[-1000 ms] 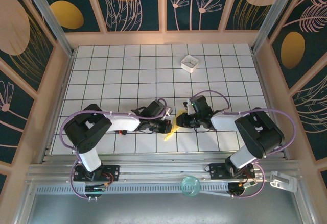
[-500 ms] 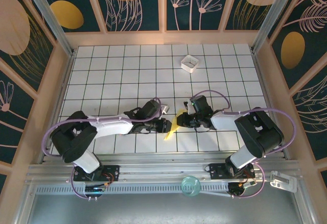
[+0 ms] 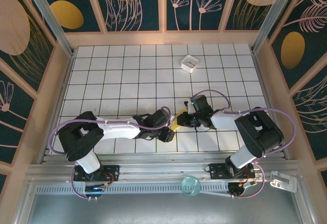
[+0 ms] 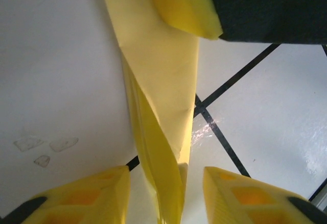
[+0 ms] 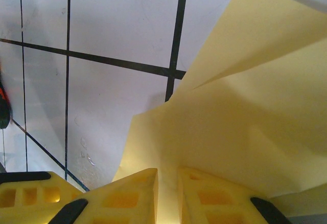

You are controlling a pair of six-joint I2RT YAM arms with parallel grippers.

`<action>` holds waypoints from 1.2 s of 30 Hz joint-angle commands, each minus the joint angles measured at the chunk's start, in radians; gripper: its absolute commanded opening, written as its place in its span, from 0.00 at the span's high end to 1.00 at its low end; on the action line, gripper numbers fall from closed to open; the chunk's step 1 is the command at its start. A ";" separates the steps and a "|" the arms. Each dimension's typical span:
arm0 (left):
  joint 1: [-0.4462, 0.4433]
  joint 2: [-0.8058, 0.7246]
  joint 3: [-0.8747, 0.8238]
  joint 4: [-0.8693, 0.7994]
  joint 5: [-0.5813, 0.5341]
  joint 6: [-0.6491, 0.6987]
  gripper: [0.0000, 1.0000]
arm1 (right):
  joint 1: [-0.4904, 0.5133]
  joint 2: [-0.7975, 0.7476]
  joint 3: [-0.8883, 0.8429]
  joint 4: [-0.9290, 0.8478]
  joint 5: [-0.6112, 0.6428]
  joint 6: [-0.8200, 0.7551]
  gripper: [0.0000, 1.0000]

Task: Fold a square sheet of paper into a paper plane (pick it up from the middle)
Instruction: Perform the fifth fold on the wing at the bottom-center of the table.

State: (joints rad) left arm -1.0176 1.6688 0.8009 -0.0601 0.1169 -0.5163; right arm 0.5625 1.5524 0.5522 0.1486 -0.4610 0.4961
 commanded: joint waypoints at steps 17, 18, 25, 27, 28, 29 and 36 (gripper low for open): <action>-0.005 0.024 0.027 -0.020 0.012 0.015 0.86 | -0.009 -0.006 0.040 -0.062 0.006 -0.069 0.79; -0.003 0.029 0.022 -0.016 0.021 0.008 0.86 | -0.010 -0.015 0.040 -0.062 0.003 -0.073 0.79; 0.017 0.039 -0.008 0.012 0.079 -0.040 0.88 | -0.009 -0.076 0.032 -0.072 -0.011 -0.091 0.77; 0.020 0.039 -0.018 0.024 0.096 -0.046 0.88 | -0.009 -0.104 0.024 -0.068 -0.021 -0.087 0.77; 0.022 0.039 -0.025 0.030 0.102 -0.050 0.88 | -0.009 -0.118 0.018 -0.059 -0.033 -0.079 0.77; 0.024 0.039 -0.029 0.035 0.108 -0.052 0.88 | -0.009 -0.131 0.011 -0.047 -0.046 -0.066 0.77; 0.035 0.039 -0.047 0.060 0.129 -0.068 0.88 | 0.016 -0.161 -0.086 0.077 -0.130 0.062 0.80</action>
State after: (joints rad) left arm -0.9871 1.6928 0.7788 0.0086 0.2134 -0.5648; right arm 0.5652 1.4120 0.5098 0.1719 -0.5457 0.4992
